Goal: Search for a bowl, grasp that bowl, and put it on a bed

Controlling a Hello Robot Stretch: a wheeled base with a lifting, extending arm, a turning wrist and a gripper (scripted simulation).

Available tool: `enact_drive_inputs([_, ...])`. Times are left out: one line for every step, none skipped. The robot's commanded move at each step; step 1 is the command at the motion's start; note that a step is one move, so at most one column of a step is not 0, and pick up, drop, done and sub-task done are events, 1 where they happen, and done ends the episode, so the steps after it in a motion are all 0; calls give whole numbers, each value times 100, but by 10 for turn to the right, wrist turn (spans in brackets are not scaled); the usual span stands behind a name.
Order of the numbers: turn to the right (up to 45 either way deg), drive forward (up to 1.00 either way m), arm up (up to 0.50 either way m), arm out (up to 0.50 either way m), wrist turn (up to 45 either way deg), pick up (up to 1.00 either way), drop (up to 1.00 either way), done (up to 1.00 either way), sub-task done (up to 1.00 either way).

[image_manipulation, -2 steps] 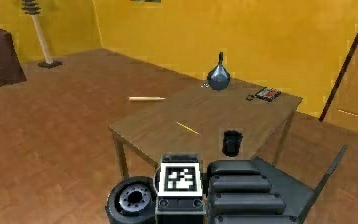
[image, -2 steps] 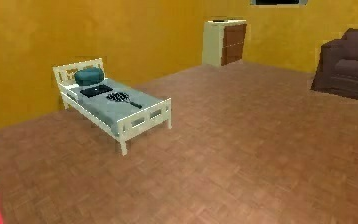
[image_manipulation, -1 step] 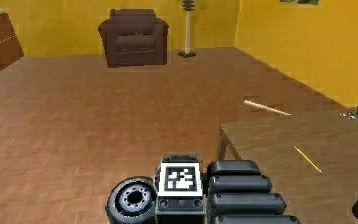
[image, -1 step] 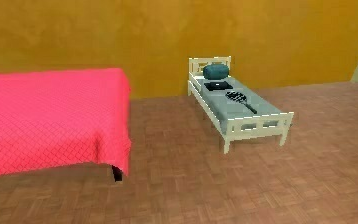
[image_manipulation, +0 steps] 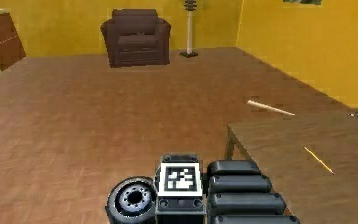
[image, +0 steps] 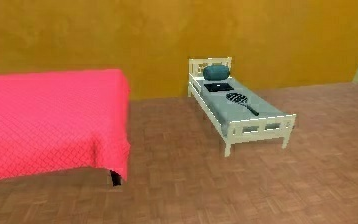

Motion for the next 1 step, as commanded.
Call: enact_drive_inputs([450,0,0,0,0,0,0,0,0])
